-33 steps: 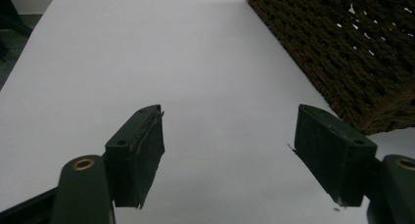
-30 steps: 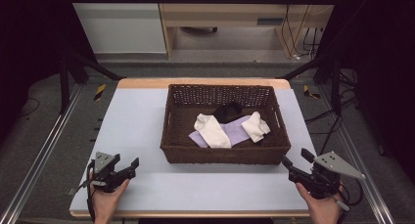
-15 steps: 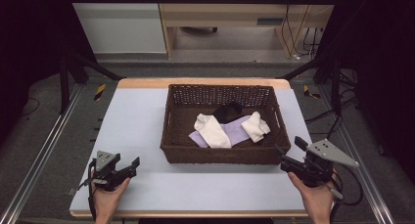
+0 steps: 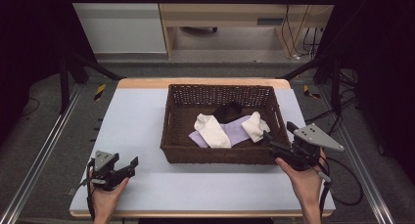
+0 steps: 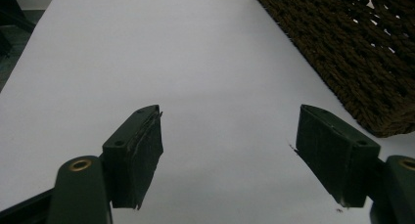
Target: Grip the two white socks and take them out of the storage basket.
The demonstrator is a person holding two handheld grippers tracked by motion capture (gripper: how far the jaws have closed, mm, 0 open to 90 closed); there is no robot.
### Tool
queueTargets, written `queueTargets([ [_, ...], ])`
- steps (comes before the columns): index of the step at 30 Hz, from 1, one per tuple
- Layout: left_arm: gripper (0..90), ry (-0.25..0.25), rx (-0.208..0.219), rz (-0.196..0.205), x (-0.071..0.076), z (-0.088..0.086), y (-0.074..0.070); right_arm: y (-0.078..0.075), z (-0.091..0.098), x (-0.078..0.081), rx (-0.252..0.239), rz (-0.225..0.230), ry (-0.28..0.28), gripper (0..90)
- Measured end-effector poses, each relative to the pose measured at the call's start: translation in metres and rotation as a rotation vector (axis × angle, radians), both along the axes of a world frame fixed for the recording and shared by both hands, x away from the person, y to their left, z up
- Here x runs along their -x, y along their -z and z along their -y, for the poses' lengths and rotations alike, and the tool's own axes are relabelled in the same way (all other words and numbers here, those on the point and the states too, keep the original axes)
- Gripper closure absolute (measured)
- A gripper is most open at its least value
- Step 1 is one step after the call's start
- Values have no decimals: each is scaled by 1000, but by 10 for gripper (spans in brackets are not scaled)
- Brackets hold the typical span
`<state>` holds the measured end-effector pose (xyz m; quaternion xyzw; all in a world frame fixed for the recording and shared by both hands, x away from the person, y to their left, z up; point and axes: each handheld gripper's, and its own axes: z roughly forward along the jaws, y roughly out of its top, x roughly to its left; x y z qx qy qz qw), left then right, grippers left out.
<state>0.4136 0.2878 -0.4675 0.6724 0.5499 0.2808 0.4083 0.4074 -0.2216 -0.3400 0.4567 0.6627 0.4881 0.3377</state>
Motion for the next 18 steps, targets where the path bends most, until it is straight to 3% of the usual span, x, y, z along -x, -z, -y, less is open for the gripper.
queueTargets([
  [12,245,0,-1,-3,-1,-1,0,-19,-18,-28,18,-16,-14,191],
  [18,246,-3,-1,-4,-2,-2,0,-18,-24,-44,34,-44,-10,191],
])
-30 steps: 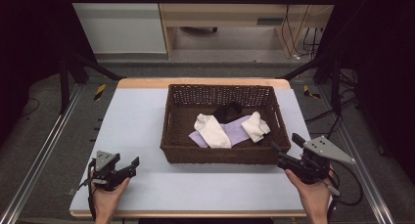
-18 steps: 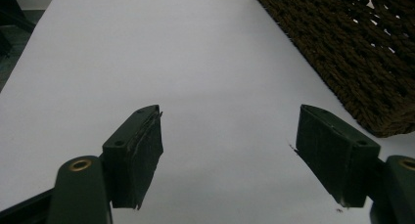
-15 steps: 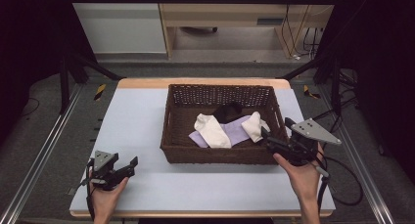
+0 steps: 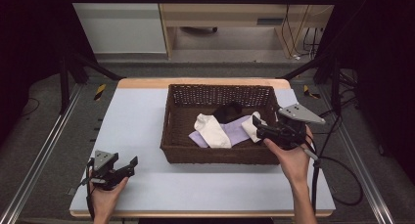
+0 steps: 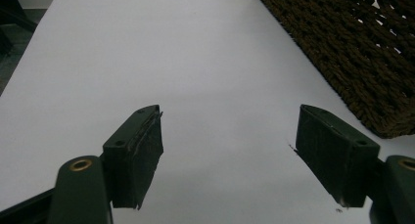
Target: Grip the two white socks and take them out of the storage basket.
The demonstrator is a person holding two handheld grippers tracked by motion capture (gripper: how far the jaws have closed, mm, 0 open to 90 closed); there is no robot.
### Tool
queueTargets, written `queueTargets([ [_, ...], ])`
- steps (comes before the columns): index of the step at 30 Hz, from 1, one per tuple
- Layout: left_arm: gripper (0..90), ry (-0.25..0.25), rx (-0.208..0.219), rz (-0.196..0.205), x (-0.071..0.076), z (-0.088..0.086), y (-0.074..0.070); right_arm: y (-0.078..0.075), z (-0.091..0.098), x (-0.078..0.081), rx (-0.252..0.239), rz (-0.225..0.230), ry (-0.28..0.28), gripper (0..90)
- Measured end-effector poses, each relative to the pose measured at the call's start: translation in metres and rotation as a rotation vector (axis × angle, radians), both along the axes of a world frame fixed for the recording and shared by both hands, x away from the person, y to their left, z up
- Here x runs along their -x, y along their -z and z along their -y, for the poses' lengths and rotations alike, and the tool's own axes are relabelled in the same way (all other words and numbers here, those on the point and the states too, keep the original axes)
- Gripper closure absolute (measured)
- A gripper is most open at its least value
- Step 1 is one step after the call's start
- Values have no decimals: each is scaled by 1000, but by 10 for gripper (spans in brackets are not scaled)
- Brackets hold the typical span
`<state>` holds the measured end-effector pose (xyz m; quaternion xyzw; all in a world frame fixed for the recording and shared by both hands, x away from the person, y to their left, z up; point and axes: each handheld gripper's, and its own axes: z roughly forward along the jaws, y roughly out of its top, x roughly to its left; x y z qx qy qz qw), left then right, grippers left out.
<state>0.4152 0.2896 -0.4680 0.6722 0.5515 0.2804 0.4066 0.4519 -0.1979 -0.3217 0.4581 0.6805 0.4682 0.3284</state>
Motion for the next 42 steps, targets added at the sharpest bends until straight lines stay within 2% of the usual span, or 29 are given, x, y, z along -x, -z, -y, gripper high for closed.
queueTargets([
  [6,247,-1,1,-1,-1,0,0,3,-3,-15,21,-21,0,196],
  [7,248,-1,1,1,-1,0,0,6,-5,-22,28,-38,-12,198],
  [14,249,-3,1,-3,-1,-1,1,13,-12,-48,55,-58,-16,199],
  [15,249,-3,1,-3,-1,-1,1,13,-12,-48,55,-58,-16,199],
  [16,249,-3,1,-2,-1,-2,1,16,-14,-57,61,-74,-16,194],
  [20,249,-5,3,-2,-1,-2,1,19,-17,-66,63,-89,-13,189],
  [22,249,-4,4,-3,-1,-2,1,23,-17,-74,45,-106,-14,186],
  [25,249,-5,3,-3,-1,-2,1,28,-16,-83,55,-125,1,186],
  [26,249,-5,3,-3,-1,-2,1,34,-15,-91,65,-142,13,187],
  [29,251,-4,3,-1,-1,-2,1,38,-13,-97,75,-167,22,193],
  [31,252,-4,2,-4,-1,-2,1,44,-15,-102,100,-186,24,200],
  [36,254,-3,-1,-3,-1,-2,1,55,-19,-108,136,-229,7,218],
  [39,255,-3,-1,-3,-1,-2,1,61,-20,-111,138,-244,1,231],
  [40,255,-4,-1,-3,-1,-2,1,65,-18,-113,118,-264,-7,239],
  [42,256,-3,-2,-4,-1,-2,1,72,-17,-116,124,-294,-5,237],
])
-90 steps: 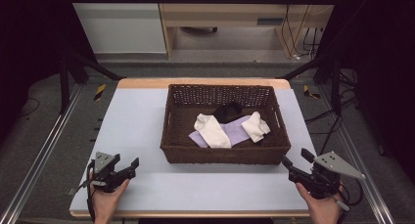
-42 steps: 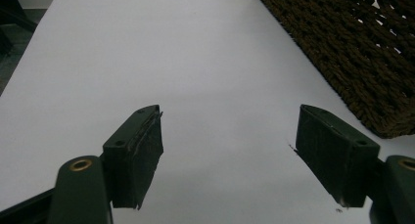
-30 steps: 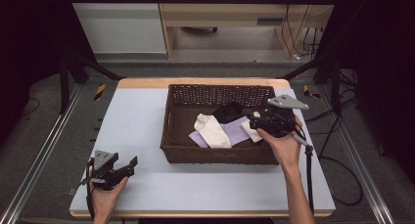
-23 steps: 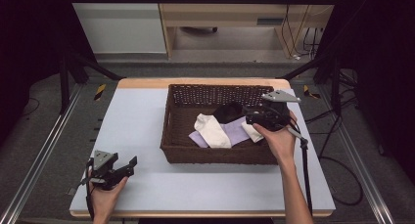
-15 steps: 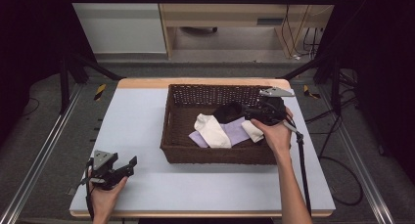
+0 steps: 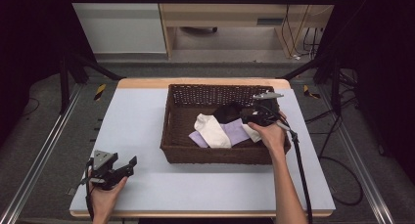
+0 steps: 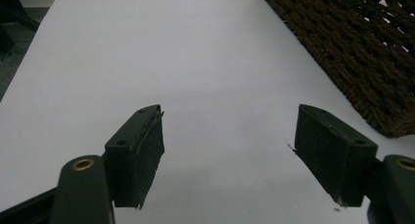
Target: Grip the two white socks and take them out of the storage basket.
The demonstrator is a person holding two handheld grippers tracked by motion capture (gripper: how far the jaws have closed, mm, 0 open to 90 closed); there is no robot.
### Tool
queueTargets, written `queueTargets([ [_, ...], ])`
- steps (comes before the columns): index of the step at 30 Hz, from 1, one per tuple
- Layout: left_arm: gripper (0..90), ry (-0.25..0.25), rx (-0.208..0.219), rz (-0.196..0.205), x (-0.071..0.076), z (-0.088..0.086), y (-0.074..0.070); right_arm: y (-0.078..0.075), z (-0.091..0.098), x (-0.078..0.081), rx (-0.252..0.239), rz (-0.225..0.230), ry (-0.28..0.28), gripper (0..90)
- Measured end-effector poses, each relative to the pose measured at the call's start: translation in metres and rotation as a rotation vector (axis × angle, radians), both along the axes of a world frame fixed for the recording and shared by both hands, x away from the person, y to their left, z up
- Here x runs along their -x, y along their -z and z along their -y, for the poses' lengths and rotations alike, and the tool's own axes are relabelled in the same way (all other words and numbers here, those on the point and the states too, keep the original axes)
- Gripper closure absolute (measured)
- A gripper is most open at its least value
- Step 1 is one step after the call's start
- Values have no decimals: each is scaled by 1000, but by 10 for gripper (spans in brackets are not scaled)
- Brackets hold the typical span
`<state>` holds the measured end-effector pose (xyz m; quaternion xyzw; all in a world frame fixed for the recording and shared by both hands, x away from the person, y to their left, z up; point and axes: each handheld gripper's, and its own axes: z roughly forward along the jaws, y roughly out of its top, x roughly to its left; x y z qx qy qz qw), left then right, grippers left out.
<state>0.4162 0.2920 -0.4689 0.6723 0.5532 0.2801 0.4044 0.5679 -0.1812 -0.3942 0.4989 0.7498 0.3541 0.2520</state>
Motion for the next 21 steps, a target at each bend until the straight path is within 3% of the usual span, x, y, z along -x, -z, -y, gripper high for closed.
queueTargets([
  [2,256,-1,-1,0,0,0,0,6,1,-2,27,-23,0,237],
  [10,260,0,-6,-3,0,0,0,20,1,-8,38,-110,0,222],
  [12,261,0,-7,-3,0,1,0,21,0,-8,39,-113,-2,222],
  [21,278,3,-10,-5,0,1,0,30,-7,-8,127,-160,-22,294],
])
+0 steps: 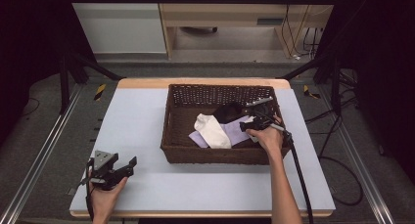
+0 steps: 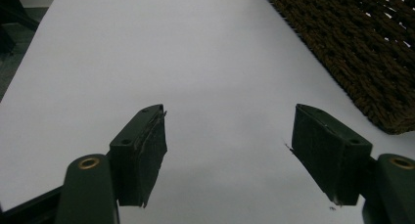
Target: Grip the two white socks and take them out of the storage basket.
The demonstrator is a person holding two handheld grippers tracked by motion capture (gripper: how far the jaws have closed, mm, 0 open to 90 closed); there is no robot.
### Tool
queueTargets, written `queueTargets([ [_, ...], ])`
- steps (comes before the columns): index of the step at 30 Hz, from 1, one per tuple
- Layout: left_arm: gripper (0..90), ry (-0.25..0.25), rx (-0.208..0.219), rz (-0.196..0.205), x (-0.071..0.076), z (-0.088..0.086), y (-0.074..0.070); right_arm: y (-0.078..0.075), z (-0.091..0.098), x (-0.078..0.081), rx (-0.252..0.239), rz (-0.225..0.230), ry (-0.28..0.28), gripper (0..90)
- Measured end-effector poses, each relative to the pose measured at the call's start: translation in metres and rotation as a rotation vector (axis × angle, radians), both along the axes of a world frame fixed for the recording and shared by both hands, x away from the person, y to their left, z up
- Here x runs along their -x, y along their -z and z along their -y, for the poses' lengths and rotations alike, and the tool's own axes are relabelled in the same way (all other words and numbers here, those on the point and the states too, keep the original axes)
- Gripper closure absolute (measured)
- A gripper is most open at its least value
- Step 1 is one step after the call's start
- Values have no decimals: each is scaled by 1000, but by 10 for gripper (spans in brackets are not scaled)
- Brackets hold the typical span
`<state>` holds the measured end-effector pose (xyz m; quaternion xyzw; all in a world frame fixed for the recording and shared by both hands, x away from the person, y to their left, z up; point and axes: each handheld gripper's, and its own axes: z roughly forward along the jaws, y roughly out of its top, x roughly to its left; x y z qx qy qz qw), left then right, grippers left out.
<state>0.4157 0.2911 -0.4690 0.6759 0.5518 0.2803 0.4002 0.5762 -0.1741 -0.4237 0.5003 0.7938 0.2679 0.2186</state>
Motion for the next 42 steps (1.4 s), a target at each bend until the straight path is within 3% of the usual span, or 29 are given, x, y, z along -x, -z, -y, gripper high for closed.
queueTargets([
  [8,289,3,0,0,0,0,0,5,1,-5,-13,-73,4,388],
  [9,290,2,0,0,0,0,0,6,2,-6,5,-88,3,437],
  [12,292,1,0,1,0,-1,0,7,1,-6,23,-97,2,465],
  [13,292,2,1,2,0,-1,0,8,0,-6,60,-109,-8,488],
  [15,293,1,1,3,1,-1,0,9,-1,-7,75,-128,-6,595],
  [16,294,1,1,3,1,-1,0,9,-1,-7,75,-128,-6,595],
  [17,294,2,1,4,1,-1,-1,8,-1,-7,77,-153,1,689],
  [20,295,-2,2,6,1,-1,-1,7,0,-8,74,-174,7,801],
  [23,295,-4,0,4,1,-3,-1,4,1,-7,59,-174,16,832],
  [26,295,-4,-2,6,1,-2,-1,0,2,-4,38,-135,16,833],
  [30,295,-1,-5,5,0,-2,-1,-11,8,0,-44,-48,18,833],
  [31,295,-1,-5,5,0,-2,-1,-11,8,0,-44,-48,18,833],
  [32,295,-1,-4,4,0,-1,-1,-13,9,2,-65,-26,14,833],
  [33,295,1,-6,3,0,-1,-1,-19,11,5,-90,26,6,834],
  [34,295,1,-6,3,0,-1,-1,-19,11,5,-90,26,6,834],
  [35,296,1,-4,3,0,-1,-1,-25,12,9,-128,81,-8,834],
  [36,296,2,-5,3,0,-1,0,-25,12,9,-128,81,-8,834],
  [39,296,4,-5,3,0,0,0,-36,15,14,-196,146,-20,835],
  [41,296,4,-5,3,0,0,0,-39,16,16,-212,170,-29,836],
  [42,296,4,-5,3,0,0,-1,-44,18,20,-253,200,-46,835],
])
